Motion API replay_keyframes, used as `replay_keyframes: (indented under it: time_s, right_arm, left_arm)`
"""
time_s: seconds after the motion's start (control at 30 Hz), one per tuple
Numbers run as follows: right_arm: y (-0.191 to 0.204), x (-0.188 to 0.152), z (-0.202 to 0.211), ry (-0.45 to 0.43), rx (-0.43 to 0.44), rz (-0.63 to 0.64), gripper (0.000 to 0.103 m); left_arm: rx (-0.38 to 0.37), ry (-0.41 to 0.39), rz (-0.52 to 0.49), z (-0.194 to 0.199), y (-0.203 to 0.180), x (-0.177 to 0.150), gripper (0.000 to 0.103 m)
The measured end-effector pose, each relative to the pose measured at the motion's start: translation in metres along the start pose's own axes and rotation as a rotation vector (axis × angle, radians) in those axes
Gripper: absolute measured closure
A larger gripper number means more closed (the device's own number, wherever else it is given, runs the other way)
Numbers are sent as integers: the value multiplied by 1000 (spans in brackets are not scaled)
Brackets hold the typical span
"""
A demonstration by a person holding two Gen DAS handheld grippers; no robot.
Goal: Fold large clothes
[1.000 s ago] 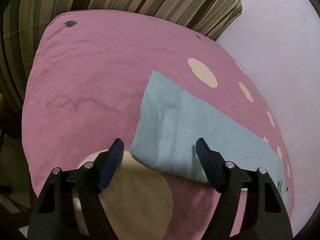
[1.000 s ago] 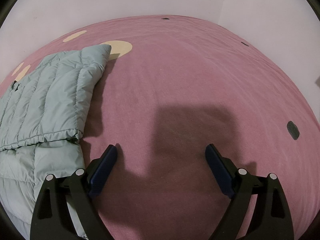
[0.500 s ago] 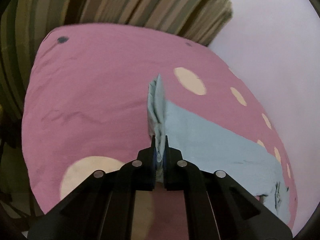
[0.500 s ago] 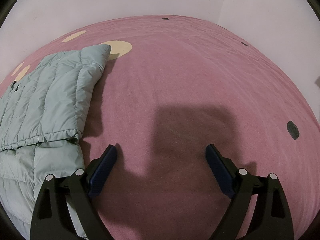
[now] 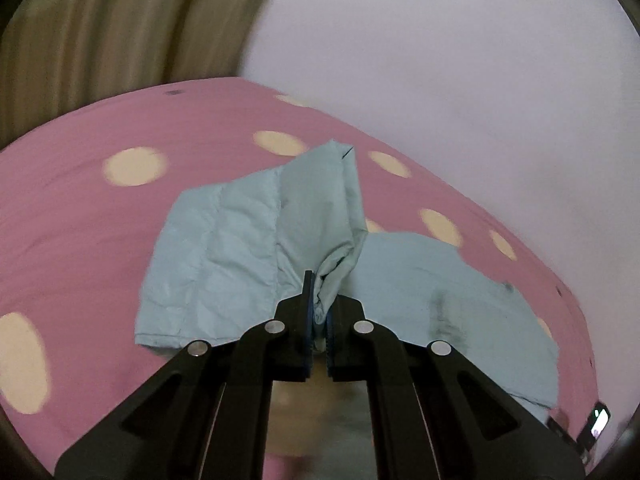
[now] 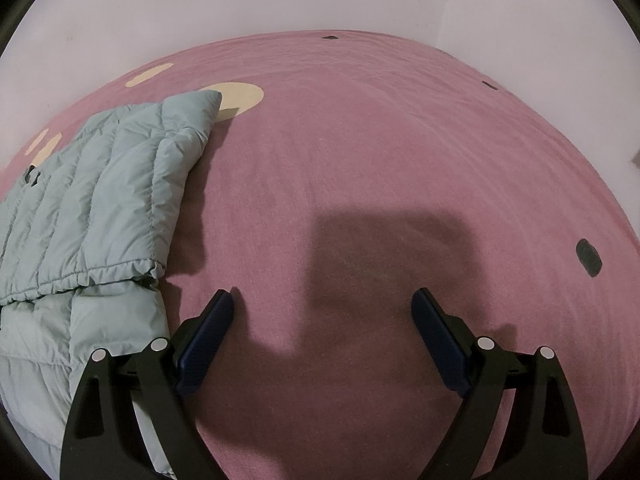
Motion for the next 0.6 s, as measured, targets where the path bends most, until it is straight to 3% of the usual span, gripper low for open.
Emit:
replay_keyframes:
  time_s: [0.3, 0.6]
  right_arm:
    - [0, 0, 0, 0, 6, -6, 13]
    - [0, 0, 0, -1, 12, -9, 13]
  left_arm:
    - [-113, 85, -256, -46, -179, -24, 99]
    - [-114, 207, -398, -110, -280, -78, 99]
Point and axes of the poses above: each gripper's, at about its wrist camera, not at the fingertips, and z roughly against the way its jaws point, y to its left, x to its top, the point moved 8 cm from there along -z, roughly the way its jaws point, and after that the axes turned 14 degrees about y, right-handed, at the moved point
